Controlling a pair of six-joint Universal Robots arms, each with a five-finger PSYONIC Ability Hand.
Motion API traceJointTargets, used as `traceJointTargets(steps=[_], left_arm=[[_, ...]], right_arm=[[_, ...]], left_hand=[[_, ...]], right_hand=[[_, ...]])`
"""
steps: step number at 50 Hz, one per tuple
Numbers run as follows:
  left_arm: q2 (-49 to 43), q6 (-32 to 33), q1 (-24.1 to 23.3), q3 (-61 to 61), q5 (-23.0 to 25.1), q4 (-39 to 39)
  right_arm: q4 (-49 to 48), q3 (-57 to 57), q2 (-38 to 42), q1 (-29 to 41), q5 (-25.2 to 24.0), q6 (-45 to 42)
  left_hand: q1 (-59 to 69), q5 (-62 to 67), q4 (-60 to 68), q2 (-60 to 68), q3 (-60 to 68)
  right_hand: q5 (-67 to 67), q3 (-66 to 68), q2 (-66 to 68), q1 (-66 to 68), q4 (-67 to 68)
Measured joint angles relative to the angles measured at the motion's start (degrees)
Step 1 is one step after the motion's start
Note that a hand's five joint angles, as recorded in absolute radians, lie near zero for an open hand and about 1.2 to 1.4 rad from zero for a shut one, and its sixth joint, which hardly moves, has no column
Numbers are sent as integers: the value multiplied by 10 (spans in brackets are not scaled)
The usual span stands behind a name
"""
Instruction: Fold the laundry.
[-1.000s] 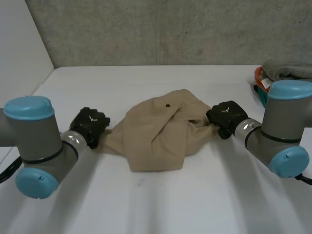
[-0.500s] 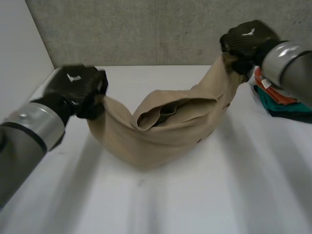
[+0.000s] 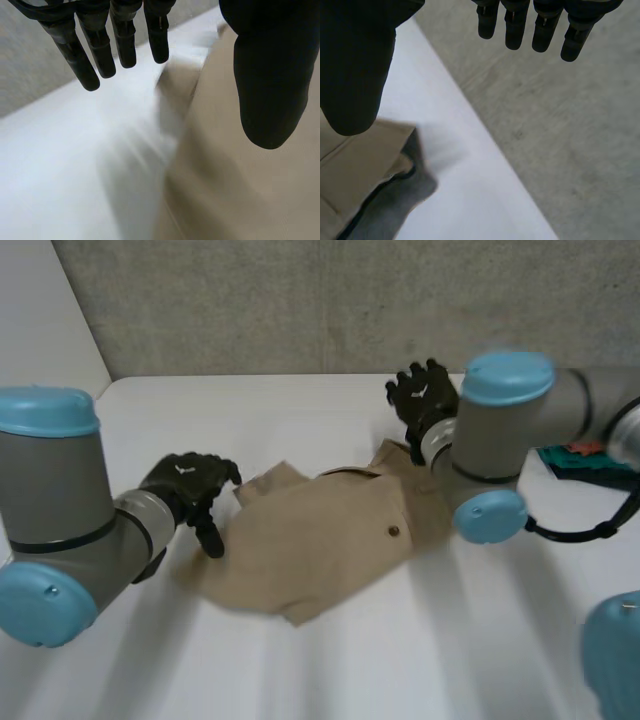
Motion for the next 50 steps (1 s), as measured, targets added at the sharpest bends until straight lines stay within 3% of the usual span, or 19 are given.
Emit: traceJointTargets(steps=[5, 11, 15, 16, 22, 36, 40, 44, 47, 50], left_arm=[[51, 3, 7, -8, -8, 4], [88, 10, 30, -9, 9, 11], [88, 12, 47, -5, 31, 12], [80, 13, 60, -1, 49, 10], [28, 14, 83, 9, 87, -12], [-87, 12, 58, 33, 72, -45], [-113, 11, 49, 49, 62, -45], [-129, 11, 41, 65, 55, -45], [-138, 13, 33, 81, 48, -44], [-144, 15, 27, 101, 41, -43]], right_arm=[[13, 39, -75, -22, -51, 24], [83, 49, -135, -61, -146, 45], [126, 33, -135, -79, -190, 54], [154, 14, -122, -89, -218, 62], [215, -59, -50, -102, -267, 77], [242, -195, 113, -95, -288, 38], [238, -205, 140, -88, -286, 7], [232, -209, 159, -81, -284, -23], [224, -215, 173, -76, -281, -38], [209, -225, 181, -71, -275, -42]], left_hand=[[0, 0, 0, 0, 0], [0, 1, 0, 0, 0], [2, 11, 5, 4, 1], [10, 29, 22, 18, 13], [28, 51, 44, 37, 36], [26, 44, 38, 35, 34], [39, 57, 51, 47, 45], [236, 226, 222, 224, 214], [458, 453, 453, 452, 448], [465, 477, 490, 484, 479]], right_hand=[[0, 0, 0, 0, 0], [4, 5, 5, 4, 4], [37, 41, 41, 34, 35], [74, 78, 77, 73, 73], [112, 109, 101, 106, 106], [114, 109, 101, 106, 107], [175, 177, 177, 177, 175], [262, 279, 281, 277, 275], [358, 383, 386, 373, 380], [509, 534, 542, 506, 532]])
